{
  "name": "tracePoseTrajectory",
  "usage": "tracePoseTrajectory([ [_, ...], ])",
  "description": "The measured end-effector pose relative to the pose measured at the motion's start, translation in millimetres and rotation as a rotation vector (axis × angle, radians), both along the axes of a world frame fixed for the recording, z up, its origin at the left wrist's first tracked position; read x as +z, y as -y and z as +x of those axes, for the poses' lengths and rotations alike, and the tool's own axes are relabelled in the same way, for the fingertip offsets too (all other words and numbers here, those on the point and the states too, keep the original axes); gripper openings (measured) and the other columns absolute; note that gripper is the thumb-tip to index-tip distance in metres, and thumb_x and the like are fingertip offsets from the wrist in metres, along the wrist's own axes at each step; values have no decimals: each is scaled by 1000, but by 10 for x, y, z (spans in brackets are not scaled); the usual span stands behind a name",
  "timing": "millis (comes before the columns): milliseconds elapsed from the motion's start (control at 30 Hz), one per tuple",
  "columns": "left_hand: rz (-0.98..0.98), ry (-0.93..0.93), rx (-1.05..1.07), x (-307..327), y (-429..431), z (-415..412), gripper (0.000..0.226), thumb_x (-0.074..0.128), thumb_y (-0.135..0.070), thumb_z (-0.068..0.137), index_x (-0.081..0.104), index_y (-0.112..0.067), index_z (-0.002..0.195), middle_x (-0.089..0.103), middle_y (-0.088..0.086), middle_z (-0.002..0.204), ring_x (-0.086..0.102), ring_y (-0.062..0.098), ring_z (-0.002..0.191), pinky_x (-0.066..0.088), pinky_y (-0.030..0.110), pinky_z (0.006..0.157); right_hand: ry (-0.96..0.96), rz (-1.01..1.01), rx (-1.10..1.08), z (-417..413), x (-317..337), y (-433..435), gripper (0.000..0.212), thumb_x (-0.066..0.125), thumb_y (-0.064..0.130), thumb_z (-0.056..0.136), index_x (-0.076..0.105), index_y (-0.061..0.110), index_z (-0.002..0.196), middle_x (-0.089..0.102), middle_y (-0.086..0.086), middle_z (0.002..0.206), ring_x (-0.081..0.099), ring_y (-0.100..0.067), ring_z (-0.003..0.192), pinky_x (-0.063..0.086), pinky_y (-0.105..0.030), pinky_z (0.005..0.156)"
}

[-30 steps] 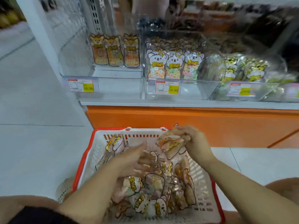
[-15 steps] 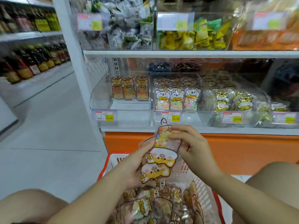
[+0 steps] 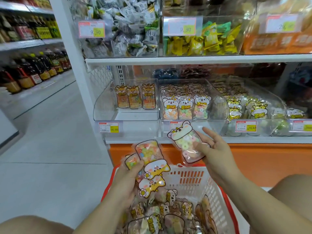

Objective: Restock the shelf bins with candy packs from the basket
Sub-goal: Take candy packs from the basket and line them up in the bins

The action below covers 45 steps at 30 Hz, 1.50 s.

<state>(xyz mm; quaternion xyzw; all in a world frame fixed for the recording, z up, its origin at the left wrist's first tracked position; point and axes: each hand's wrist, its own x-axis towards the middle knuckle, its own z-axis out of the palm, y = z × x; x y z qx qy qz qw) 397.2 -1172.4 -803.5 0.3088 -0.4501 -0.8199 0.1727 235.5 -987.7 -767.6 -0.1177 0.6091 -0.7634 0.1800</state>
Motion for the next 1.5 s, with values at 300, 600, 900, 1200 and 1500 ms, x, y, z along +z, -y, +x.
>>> tracePoseTrajectory([
  [300,-133,-40,-81,66,-306,-66,35,66,-6,91,56,-20,122,75,11,110,73,25,100,54,42,88,-1004,552,213,701,25,146,44,68,27,90,53,53,123,53,37,124,47,20,116,42,-13,102],
  [600,-439,-17,-119,116,-218,-94,36,73,-29,90,61,-38,122,71,-4,122,65,19,118,46,52,106,-1008,743,402,380,168,248,70,67,43,90,30,43,149,19,22,157,12,-1,145,18,-26,119],
  [900,-649,-53,-47,750,-12,-842,19,71,-21,92,61,-28,106,75,-8,95,70,9,90,56,33,83,-878,725,277,-469,760,460,77,85,36,71,41,38,135,43,4,131,47,-14,119,41,-27,99],
  [1200,-560,-81,79,972,287,-1573,19,67,-18,95,65,-21,113,77,2,101,75,18,88,60,37,74,-737,761,-92,-1763,887,492,66,79,12,77,49,18,135,53,-8,126,54,-22,109,36,-23,81],
  [1500,-581,-94,127,956,446,-1962,18,66,-15,95,63,-24,110,78,-7,89,75,12,79,58,31,65,-802,988,159,-2310,689,750,68,79,15,73,51,26,134,57,0,134,60,-19,108,45,-21,76],
])
